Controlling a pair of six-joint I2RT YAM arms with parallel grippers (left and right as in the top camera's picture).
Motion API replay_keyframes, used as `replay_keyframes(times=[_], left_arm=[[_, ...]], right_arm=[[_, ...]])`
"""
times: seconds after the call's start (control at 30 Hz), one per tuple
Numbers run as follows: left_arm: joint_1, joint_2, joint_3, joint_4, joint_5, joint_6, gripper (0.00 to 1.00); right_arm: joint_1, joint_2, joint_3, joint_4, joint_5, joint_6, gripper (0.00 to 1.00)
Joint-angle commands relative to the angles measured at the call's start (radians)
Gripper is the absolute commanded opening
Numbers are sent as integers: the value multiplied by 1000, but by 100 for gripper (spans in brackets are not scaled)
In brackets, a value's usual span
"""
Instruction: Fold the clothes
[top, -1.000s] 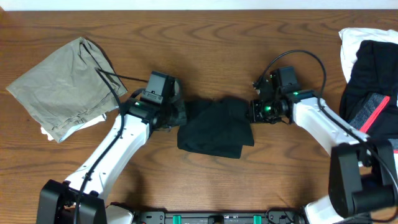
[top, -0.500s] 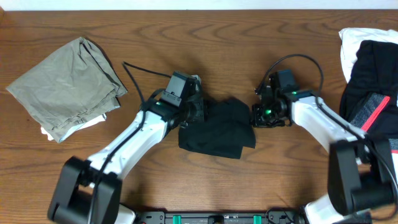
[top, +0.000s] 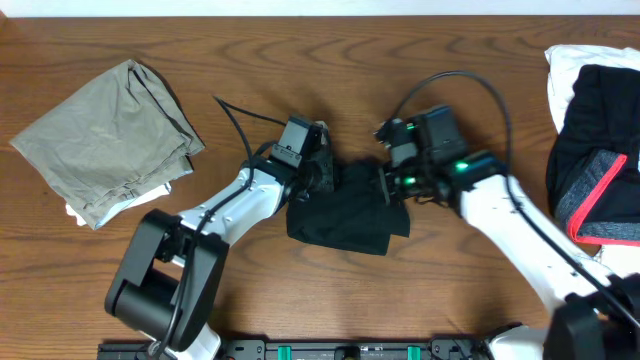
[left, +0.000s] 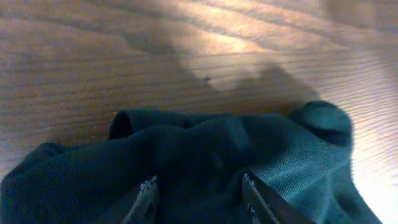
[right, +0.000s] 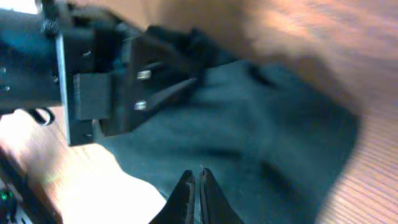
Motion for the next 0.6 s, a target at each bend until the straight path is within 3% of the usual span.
replay_keyframes(times=[0.0,0.57], left_arm=[[1,31,-5,-12,-13,16,45],[1,32,-5,-37,-14,17,46]], right_arm=[[56,59,0,21,8,8,3],[150,294,-2,79,60,118,1]])
